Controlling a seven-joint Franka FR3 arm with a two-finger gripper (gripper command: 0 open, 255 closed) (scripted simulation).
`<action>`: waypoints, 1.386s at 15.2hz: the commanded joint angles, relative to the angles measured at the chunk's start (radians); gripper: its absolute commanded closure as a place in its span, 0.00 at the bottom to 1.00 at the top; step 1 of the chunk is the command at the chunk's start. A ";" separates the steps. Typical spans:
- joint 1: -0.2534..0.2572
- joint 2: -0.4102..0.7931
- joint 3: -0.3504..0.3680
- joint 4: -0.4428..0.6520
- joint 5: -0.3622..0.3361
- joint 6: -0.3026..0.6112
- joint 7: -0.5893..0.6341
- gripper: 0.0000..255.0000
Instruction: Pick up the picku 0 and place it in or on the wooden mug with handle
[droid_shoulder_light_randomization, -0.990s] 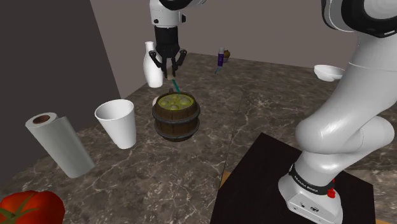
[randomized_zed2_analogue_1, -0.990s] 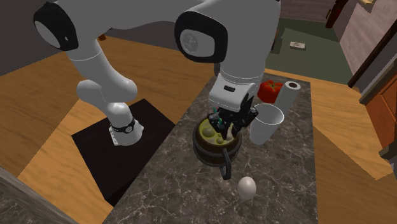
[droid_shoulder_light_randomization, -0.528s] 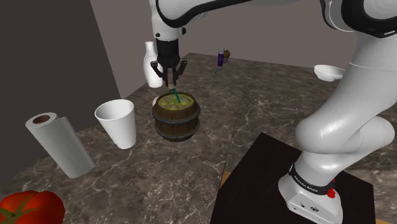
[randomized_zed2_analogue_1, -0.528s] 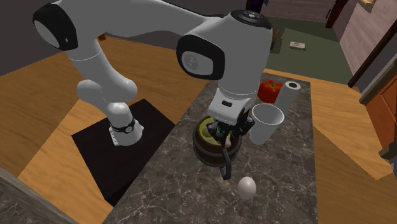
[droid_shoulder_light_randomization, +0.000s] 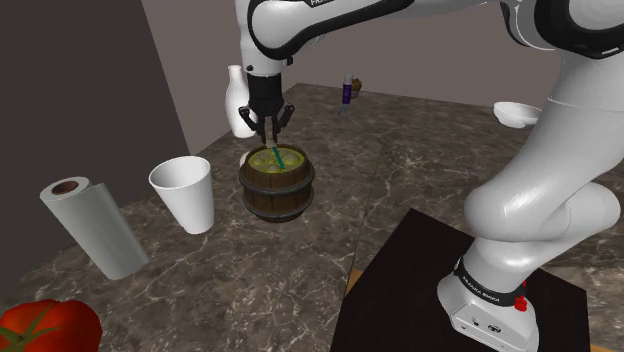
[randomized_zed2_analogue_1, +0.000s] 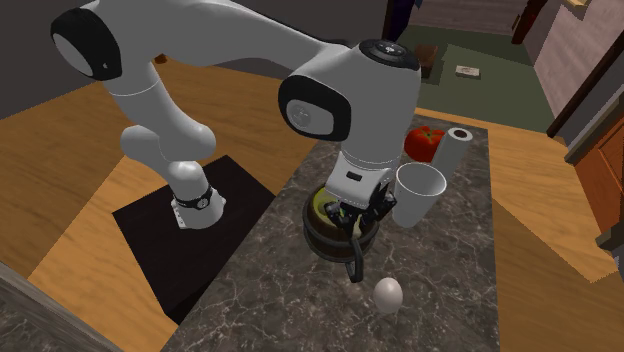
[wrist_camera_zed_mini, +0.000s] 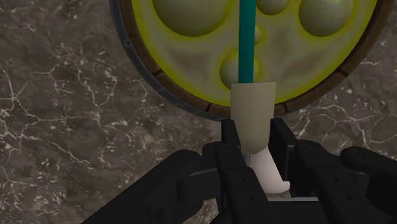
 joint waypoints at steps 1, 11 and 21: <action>0.000 0.000 0.000 0.000 0.000 0.001 0.000 1.00; -0.003 -0.012 0.003 0.058 0.013 -0.064 -0.009 0.00; -0.001 -0.015 0.005 0.117 0.016 -0.124 -0.012 0.00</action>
